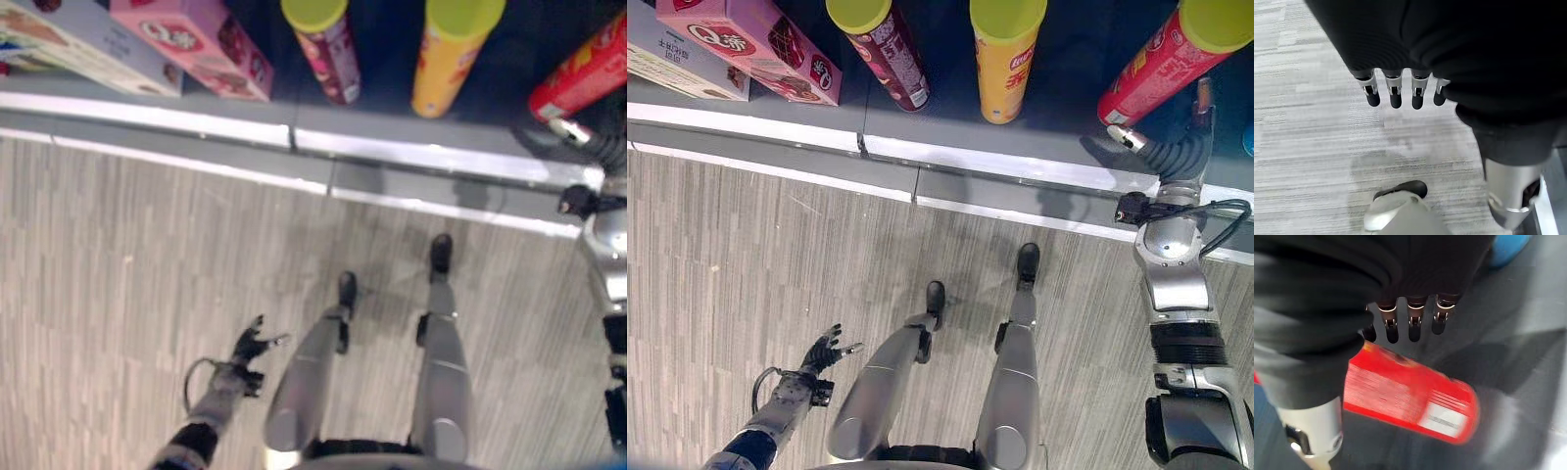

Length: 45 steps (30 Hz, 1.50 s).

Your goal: Put the goods on the table back onto the shelves and tidy them up.

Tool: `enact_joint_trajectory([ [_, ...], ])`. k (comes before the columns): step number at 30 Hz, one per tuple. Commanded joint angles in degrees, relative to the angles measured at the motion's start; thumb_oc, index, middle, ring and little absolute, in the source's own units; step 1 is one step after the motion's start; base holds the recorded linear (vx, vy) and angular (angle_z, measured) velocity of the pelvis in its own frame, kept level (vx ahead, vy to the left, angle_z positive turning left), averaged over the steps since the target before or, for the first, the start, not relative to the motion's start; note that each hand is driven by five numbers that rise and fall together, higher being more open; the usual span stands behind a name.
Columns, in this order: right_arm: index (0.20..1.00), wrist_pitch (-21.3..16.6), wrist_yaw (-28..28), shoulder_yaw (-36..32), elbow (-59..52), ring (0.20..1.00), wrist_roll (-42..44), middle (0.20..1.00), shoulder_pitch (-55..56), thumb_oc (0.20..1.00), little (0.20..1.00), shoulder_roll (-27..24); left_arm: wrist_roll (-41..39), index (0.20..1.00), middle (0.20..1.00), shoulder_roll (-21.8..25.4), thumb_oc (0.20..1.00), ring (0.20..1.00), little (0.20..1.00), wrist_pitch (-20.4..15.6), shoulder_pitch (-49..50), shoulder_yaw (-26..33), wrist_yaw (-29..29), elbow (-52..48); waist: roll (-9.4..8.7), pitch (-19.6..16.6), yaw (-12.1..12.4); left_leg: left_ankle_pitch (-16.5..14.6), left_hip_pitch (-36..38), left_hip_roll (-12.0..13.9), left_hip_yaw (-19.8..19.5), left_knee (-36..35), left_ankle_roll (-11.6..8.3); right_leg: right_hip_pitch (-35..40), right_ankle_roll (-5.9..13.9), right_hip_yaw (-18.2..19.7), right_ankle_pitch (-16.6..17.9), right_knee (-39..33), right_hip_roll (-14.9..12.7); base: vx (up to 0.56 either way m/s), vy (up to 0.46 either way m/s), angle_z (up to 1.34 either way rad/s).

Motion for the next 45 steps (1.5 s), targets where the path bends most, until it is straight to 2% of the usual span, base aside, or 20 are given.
enact_joint_trajectory([
  [1, 1.000, -4.50, -1.19, -4.72, -7.63, 1.000, -3.21, 1.000, 1.78, 1.000, 1.000, -1.16, 1.37, 1.000, 1.000, 2.37, 1.000, 1.000, 1.000, 0.13, 3.96, 1.76, 0.68, 1.79, -0.30, -3.24, 0.20, 0.10, 3.78, 3.71, -4.05, -7.79, -4.61, 2.31, 3.64, -2.38, -7.89, 4.21, -1.49, 0.00, 0.000, 0.00],
  [6, 1.000, -4.36, 1.15, -9.35, -13.11, 1.000, -5.81, 1.000, 12.35, 1.000, 1.000, -0.13, 2.61, 1.000, 1.000, 1.75, 1.000, 1.000, 1.000, 0.52, 5.45, 3.81, 0.38, 4.15, -2.55, -6.79, -0.89, 0.81, 8.06, 4.72, -4.41, -10.76, -4.59, 6.88, 4.06, -3.83, -7.97, 2.78, -1.61, 0.05, -0.001, 0.09],
  [9, 1.000, -3.99, 2.18, -11.53, -13.88, 1.000, -6.62, 1.000, 16.46, 1.000, 1.000, 0.01, 3.40, 1.000, 1.000, 1.87, 1.000, 1.000, 1.000, 0.65, 6.14, 4.57, 0.42, 4.85, -3.24, -7.92, -1.33, 1.10, 9.98, 5.09, -4.23, -12.16, -4.49, 8.56, 4.27, -4.15, -7.87, 1.92, -1.71, 0.08, 0.024, -0.02],
  [15, 1.000, -4.72, 6.80, -13.68, -11.83, 1.000, 0.90, 1.000, 24.04, 1.000, 1.000, 5.19, 4.27, 1.000, 1.000, 1.95, 1.000, 1.000, 1.000, 1.34, 7.65, 6.84, 0.00, 6.55, -4.67, -11.95, -2.27, 2.28, 15.15, 5.74, -3.65, -16.27, -4.06, 12.91, 4.87, -5.18, -7.55, -0.24, -1.78, 0.06, 0.057, -0.06],
  [16, 1.000, -4.00, 10.38, -12.72, -8.89, 1.000, 4.33, 1.000, 27.42, 1.000, 1.000, 7.58, 4.41, 1.000, 1.000, 1.92, 1.000, 1.000, 1.000, 1.62, 8.34, 8.09, -0.87, 6.78, -4.88, -13.71, -2.58, 2.59, 17.02, 5.85, -3.78, -17.62, -3.91, 14.48, 5.04, -5.64, -7.67, -0.45, -2.01, 0.07, 0.072, -0.06],
  [21, 1.000, -1.68, 15.42, -10.40, 2.61, 1.000, 7.03, 1.000, 33.24, 1.000, 1.000, 10.28, 5.85, 1.000, 1.000, 2.49, 1.000, 1.000, 1.000, 1.53, 9.69, 9.51, -2.04, 7.08, -5.51, -16.60, -2.97, 3.23, 21.13, 5.62, -4.00, -20.24, -3.63, 18.08, 5.69, -6.64, -7.47, -1.32, -2.52, 0.06, 0.109, 0.01],
  [23, 1.000, -0.14, 18.81, -5.73, 14.03, 1.000, 9.67, 1.000, 34.48, 1.000, 1.000, 14.53, 6.89, 1.000, 1.000, 2.44, 1.000, 1.000, 1.000, 1.58, 10.12, 9.51, -2.64, 7.21, -6.10, -18.73, -2.77, 3.34, 23.41, 5.08, -4.34, -21.47, -3.20, 19.97, 6.25, -7.30, -7.39, -1.43, -2.99, 0.03, 0.119, -0.03],
  [26, 1.000, 0.99, 20.53, -2.16, 20.89, 1.000, 9.61, 1.000, 35.12, 1.000, 1.000, 17.19, 7.74, 1.000, 1.000, 2.40, 1.000, 1.000, 1.000, 1.56, 9.96, 9.51, -2.61, 8.44, -6.69, -19.71, -2.55, 3.42, 25.27, 4.62, -4.25, -22.70, -3.01, 20.97, 6.80, -7.59, -6.80, -1.32, -3.54, 0.00, 0.134, 0.02],
  [28, 1.000, 2.51, 22.02, 1.28, 30.39, 1.000, 8.70, 1.000, 36.23, 1.000, 1.000, 21.43, 8.35, 1.000, 1.000, 2.09, 1.000, 1.000, 1.000, 1.30, 9.47, 9.15, -2.38, 9.21, -7.56, -21.00, -2.41, 3.16, 27.66, 3.48, -4.23, -24.03, -2.12, 21.38, 7.57, -7.17, -5.29, -0.44, -4.46, -0.02, 0.192, 0.12],
  [30, 1.000, 2.90, 22.50, 2.15, 32.48, 1.000, 8.71, 1.000, 36.36, 1.000, 1.000, 22.70, 8.36, 1.000, 1.000, 2.01, 1.000, 1.000, 1.000, 1.20, 9.46, 9.04, -2.33, 9.29, -7.77, -21.25, -2.39, 2.93, 28.27, 3.08, -4.21, -24.08, -1.80, 21.52, 7.79, -6.94, -4.80, 0.00, -4.84, -0.03, 0.144, 0.03],
  [31, 1.000, 3.59, 23.14, 4.00, 36.57, 1.000, 7.51, 1.000, 36.48, 1.000, 1.000, 24.29, 8.36, 1.000, 1.000, 1.92, 1.000, 1.000, 1.000, 1.01, 8.80, 8.85, -2.36, 10.19, -8.22, -21.21, -2.43, 2.73, 29.28, 2.31, -4.33, -24.08, -1.36, 21.77, 8.19, -5.97, -2.65, 1.07, -5.71, -0.04, 0.085, 0.02],
  [32, 1.000, 3.57, 23.14, 4.00, 36.60, 1.000, 7.51, 1.000, 36.44, 1.000, 1.000, 24.30, 8.36, 1.000, 1.000, 1.92, 1.000, 1.000, 1.000, 1.00, 8.78, 8.86, -2.36, 10.20, -8.24, -21.15, -2.41, 2.73, 29.32, 2.29, -4.31, -24.08, -1.36, 21.80, 8.19, -5.94, -2.64, 1.08, -5.72, -0.13, 0.171, 0.03],
  [33, 1.000, 3.99, 23.69, 5.18, 38.96, 1.000, 8.02, 1.000, 36.33, 1.000, 1.000, 25.36, 8.18, 1.000, 1.000, 1.72, 1.000, 1.000, 1.000, 0.76, 7.96, 8.08, -2.08, 10.62, -8.11, -20.54, -2.85, 3.05, 29.58, 2.13, -5.03, -24.08, -0.74, 21.08, 7.61, -2.64, -2.71, 3.17, -4.86, -0.14, 0.143, 0.07],
  [34, 1.000, 4.09, 23.76, 5.84, 39.98, 1.000, 8.12, 1.000, 36.02, 1.000, 1.000, 25.61, 8.40, 1.000, 1.000, 1.82, 1.000, 1.000, 1.000, 0.85, 7.52, 7.89, -2.01, 11.23, -7.74, -20.51, -2.98, 3.26, 29.71, 2.28, -4.93, -24.08, -0.52, 20.61, 6.93, -1.10, -4.61, 4.69, -3.29, -0.18, 0.183, 0.09],
  [36, 1.000, 4.25, 23.93, 6.78, 42.08, 1.000, 8.61, 1.000, 35.33, 1.000, 1.000, 26.11, 8.46, 1.000, 1.000, 1.69, 1.000, 1.000, 1.000, 0.97, 6.75, 7.86, -1.70, 12.52, -7.09, -20.67, -2.60, 3.77, 29.65, 2.75, -4.74, -24.08, -0.28, 21.09, 5.63, -0.80, -9.10, 7.29, -0.48, -0.08, 0.096, 0.03],
  [37, 1.000, 4.23, 23.94, 6.79, 42.11, 1.000, 8.62, 1.000, 35.30, 1.000, 1.000, 26.10, 8.46, 1.000, 1.000, 1.68, 1.000, 1.000, 1.000, 0.96, 6.73, 7.87, -1.70, 12.54, -7.07, -20.58, -2.62, 3.73, 29.75, 2.79, -4.76, -24.08, -0.30, 21.14, 5.60, -0.82, -9.23, 7.44, -0.45, -0.05, 0.051, -0.02],
  [39, 1.000, 4.21, 24.08, 9.56, 44.88, 1.000, 7.50, 1.000, 33.91, 1.000, 1.000, 26.69, 8.61, 1.000, 1.000, 1.38, 1.000, 1.000, 1.000, 1.07, 5.68, 7.82, -1.54, 14.52, -6.68, -21.69, -1.86, 4.53, 29.65, 3.60, -4.61, -24.08, -0.16, 22.95, 3.73, -1.59, -15.69, 12.35, 5.24, -0.05, 0.038, -0.06],
  [42, 1.000, 4.25, 23.89, 10.21, 45.92, 1.000, 7.41, 1.000, 32.84, 1.000, 1.000, 27.17, 8.40, 1.000, 1.000, 1.03, 1.000, 1.000, 1.000, 1.04, 5.32, 7.97, -1.32, 15.36, -6.84, -22.50, -1.03, 4.64, 29.49, 3.98, -4.31, -24.08, -0.51, 24.64, 3.51, -2.99, -16.88, 11.80, 6.03, -0.01, -0.058, -0.14],
  [43, 1.000, 4.43, 23.71, 10.68, 46.69, 1.000, 6.89, 1.000, 31.89, 1.000, 1.000, 27.18, 8.27, 1.000, 1.000, 0.67, 1.000, 1.000, 1.000, 0.93, 5.26, 7.74, -1.21, 15.57, -7.23, -23.40, 0.01, 4.55, 29.29, 4.57, -3.62, -24.08, -0.84, 26.17, 3.52, -3.80, -15.76, 9.19, 4.74, 0.00, -0.116, -0.10],
  [45, 1.000, 4.57, 23.46, 10.96, 47.80, 1.000, 6.21, 1.000, 31.13, 1.000, 1.000, 27.15, 8.74, 1.000, 1.000, 0.30, 1.000, 1.000, 1.000, 0.99, 5.07, 7.45, -1.15, 16.35, -7.79, -24.19, 0.44, 4.63, 29.24, 4.84, -2.80, -24.08, -1.13, 27.61, 3.79, -4.25, -14.42, 6.71, 3.82, 0.01, -0.157, -0.13],
])
